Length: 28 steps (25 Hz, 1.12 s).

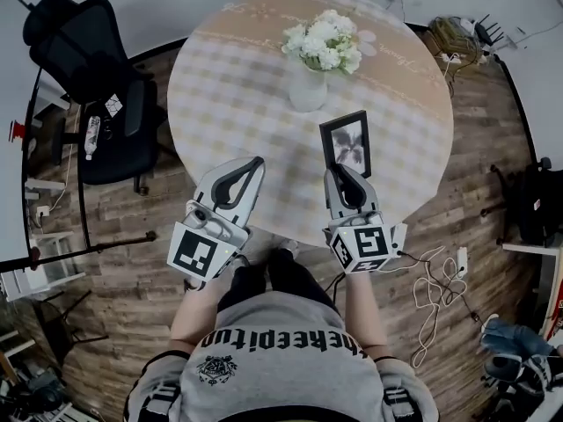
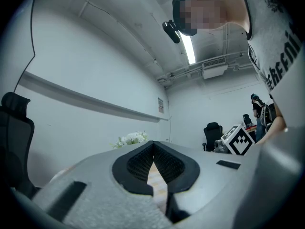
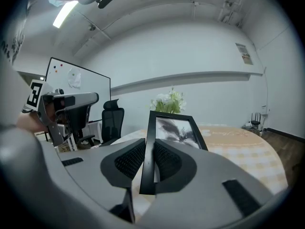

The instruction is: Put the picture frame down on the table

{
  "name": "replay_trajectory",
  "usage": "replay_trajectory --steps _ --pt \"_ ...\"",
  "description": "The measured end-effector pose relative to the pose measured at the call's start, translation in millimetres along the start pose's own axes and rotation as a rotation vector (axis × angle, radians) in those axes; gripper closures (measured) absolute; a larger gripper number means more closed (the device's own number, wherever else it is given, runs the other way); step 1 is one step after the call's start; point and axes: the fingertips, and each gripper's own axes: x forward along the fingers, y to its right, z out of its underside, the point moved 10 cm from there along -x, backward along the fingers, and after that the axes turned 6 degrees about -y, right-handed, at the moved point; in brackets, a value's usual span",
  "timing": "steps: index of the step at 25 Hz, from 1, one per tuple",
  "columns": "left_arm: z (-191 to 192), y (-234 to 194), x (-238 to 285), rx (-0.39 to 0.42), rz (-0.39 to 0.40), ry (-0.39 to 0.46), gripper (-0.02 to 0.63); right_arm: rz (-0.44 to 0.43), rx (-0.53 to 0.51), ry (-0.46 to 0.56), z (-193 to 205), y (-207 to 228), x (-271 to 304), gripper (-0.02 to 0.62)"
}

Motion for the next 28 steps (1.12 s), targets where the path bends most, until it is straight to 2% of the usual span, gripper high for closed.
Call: replay_trajectory --steps 2,5,20,28 --pt "5.2 0.4 -2.0 -0.016 -0.012 -0.027 0.591 -0.003 0.006 -0.037 11.3 1.7 5.9 0.529" --pt "6.7 -1.2 -3.3 0.000 -0.018 -0.004 0.591 -0.010 0.018 -0.091 28.3 3.5 14.3 0.529" --pt "15.1 -4.2 -22.4 -0.020 -0.077 -0.048 0.591 -0.016 0.074 -0.340 94.6 4.6 44.1 0.529" --pt "16.5 -4.5 -29.2 -0.021 -0.092 -0.059 0.591 -0.015 0.021 -0.440 108.3 -2.5 58.5 0.529"
